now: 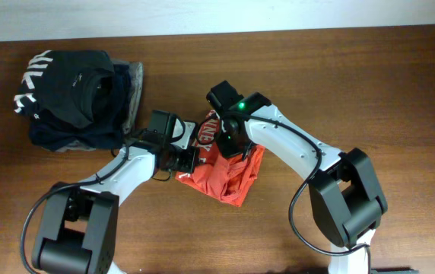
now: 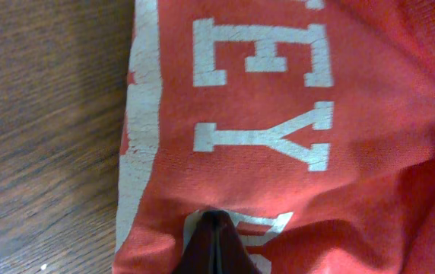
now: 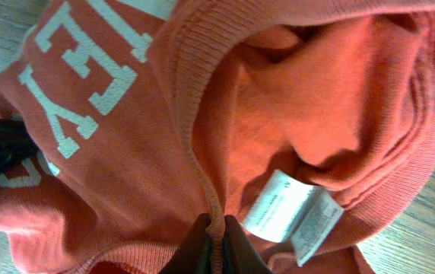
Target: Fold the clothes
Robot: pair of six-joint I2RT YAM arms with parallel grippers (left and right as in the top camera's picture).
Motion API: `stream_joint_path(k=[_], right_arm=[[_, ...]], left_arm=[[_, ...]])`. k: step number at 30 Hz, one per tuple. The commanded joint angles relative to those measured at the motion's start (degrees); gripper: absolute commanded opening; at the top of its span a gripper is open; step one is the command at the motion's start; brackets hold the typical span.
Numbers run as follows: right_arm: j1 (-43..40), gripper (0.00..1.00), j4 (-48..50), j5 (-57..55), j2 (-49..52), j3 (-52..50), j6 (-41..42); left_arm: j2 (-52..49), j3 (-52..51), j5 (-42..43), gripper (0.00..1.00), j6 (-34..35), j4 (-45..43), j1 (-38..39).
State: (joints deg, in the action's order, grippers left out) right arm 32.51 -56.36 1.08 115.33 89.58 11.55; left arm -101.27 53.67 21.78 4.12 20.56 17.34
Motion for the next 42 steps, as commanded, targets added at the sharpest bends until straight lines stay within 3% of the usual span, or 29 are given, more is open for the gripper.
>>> stream_joint_path(k=[1, 7, 12, 15, 18, 22, 25, 27, 33, 37, 40, 42], right_arm=[[-2.12, 0.09, -1.33, -4.15, -1.84, 0.87, -0.39], [-8.00, 0.09, -4.50, -4.28, -1.92, 0.87, -0.42], [-12.44, 0.28, -6.14, -0.02, -2.62, 0.87, -6.12], [-13.81, 0.29, -6.45, 1.07, -4.50, 0.87, -6.88], [-13.68, 0.29, -4.66, 9.77, -6.78, 0.87, -11.85], [-12.52, 0.40, -0.22, 20.96, -8.39, 0.87, -14.08], [-10.93, 0.50, 3.45, 19.78, -7.10, 0.33, -11.58], [-10.32, 0.51, 4.31, 15.78, -5.42, -0.11, -8.37], [-10.51, 0.31, 6.08, 13.77, -1.31, -0.70, -6.73], [-10.51, 0.31, 7.56, 12.76, -0.92, -0.72, -6.58], [-10.51, 0.43, 6.67, 8.09, -0.92, -0.72, -4.85], [-10.49, 0.42, 6.47, 7.69, -0.83, -0.74, -4.76]], left_arm=[[-3.10, -0.28, -4.98, 0.00, -0.28, 1.44, 0.13], [-5.90, -0.28, -5.09, 0.01, -0.24, 1.53, 0.13], [-5.99, -0.28, -5.11, 0.01, 0.20, 1.27, 0.13], [-5.99, -0.28, -5.11, 0.00, 0.20, 1.16, 0.13], [-5.99, -0.28, -5.09, 0.00, 0.20, 1.07, 0.13], [-5.97, -0.09, -5.01, 0.01, 0.42, 0.94, 0.13], [-5.97, 0.26, -3.08, 0.01, 0.83, 0.90, 0.13], [-5.97, 0.44, -2.91, 0.01, 0.85, 0.90, 0.13], [-5.97, 0.44, -2.49, 0.01, 0.83, 1.11, 0.13], [-5.97, 0.44, -2.49, 0.01, 1.03, 1.14, 0.13], [-5.97, 0.44, -2.47, 0.01, 1.05, 1.14, 0.13], [-5.97, 0.44, -2.47, 0.01, 1.05, 1.16, 0.13]])
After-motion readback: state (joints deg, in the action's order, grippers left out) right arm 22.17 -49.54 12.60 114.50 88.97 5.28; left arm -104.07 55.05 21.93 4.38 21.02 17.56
